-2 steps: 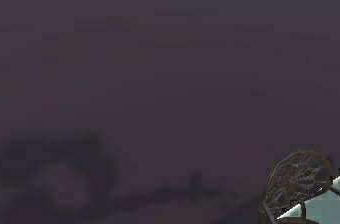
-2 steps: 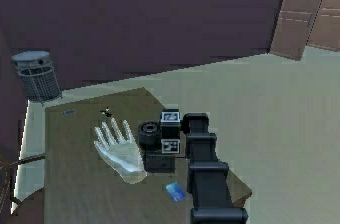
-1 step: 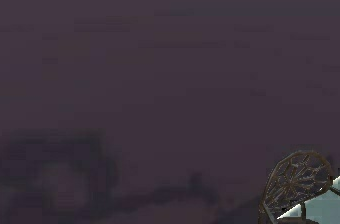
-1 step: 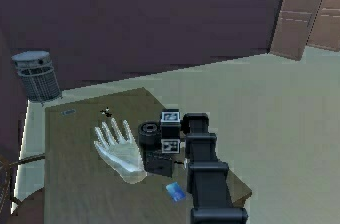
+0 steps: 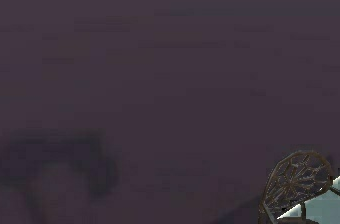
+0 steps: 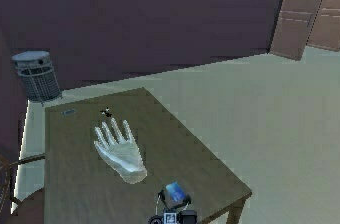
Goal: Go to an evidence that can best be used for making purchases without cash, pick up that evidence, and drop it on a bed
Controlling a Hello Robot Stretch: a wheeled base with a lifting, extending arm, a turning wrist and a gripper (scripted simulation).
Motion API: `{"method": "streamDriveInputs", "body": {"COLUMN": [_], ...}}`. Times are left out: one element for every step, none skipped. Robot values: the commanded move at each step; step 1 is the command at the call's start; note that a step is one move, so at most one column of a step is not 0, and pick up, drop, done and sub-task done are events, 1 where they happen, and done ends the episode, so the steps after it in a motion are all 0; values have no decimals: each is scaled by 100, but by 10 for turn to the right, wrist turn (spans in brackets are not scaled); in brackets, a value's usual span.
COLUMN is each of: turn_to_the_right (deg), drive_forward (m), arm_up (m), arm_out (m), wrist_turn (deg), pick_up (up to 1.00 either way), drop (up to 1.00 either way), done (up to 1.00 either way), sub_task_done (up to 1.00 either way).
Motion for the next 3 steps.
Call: {"method": "streamDriveInputs", "body": {"turn_to_the_right": [0,0,0], "drive_forward": [0,0,0], "arm_up": [0,10,26], "arm_out": [0,0,0], "wrist_turn": [0,0,0], "pick_up": [100,0,0], "drop": [0,0,0], "done": [0,0,0], "sub_task_done": [0,0,0]}}
